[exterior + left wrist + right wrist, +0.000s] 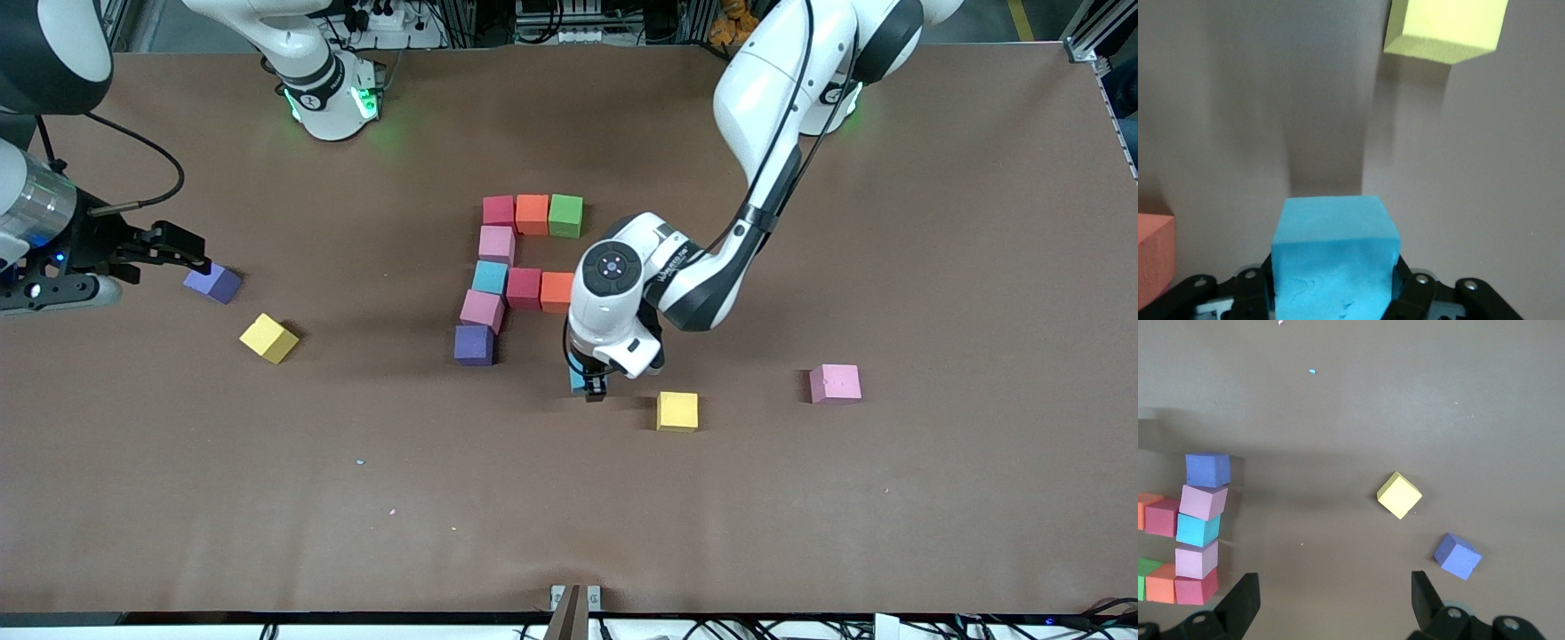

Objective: Arrange 11 blocks into digit 3

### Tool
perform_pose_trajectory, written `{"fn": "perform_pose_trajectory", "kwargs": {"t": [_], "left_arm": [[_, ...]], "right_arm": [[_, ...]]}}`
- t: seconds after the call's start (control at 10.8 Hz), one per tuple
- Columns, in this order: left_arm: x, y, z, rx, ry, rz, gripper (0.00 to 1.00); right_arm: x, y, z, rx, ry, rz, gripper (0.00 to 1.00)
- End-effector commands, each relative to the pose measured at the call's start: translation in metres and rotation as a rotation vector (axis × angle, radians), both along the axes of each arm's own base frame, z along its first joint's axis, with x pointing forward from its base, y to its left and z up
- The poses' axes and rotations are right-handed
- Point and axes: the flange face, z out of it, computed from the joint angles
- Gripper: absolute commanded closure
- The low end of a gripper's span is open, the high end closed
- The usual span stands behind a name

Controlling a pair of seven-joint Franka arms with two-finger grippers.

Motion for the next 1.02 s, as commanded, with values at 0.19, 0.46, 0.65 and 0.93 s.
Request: {"fn": "perform_pose_trajectory", "kwargs": {"t": [0.19, 0.46, 0.65, 0.93], "left_arm": [[-0.006, -0.018, 0.005, -0.039, -0.031, -0.003, 0.99], [-0.012, -0.027, -0.001, -0.052, -0.042, -0.015, 0.99], [-0.013, -0.03, -0.005, -0.063, -0.053, -0.018, 0.99], [-0.022, -0.042, -0.015, -0.077, -0.065, -0.037, 0.99]], "right_arm": [[-0.002, -0.023, 0.016, 0.019, 0.004, -0.018, 0.0], [0.002, -0.023, 0.007, 0.02, 0.018, 0.001, 0.0], [0.01, -0.02, 0.003, 0.02, 0.016, 0.021, 0.0], [0.018, -0.021, -0.008, 0.037, 0.029, 0.013, 0.0]]}}
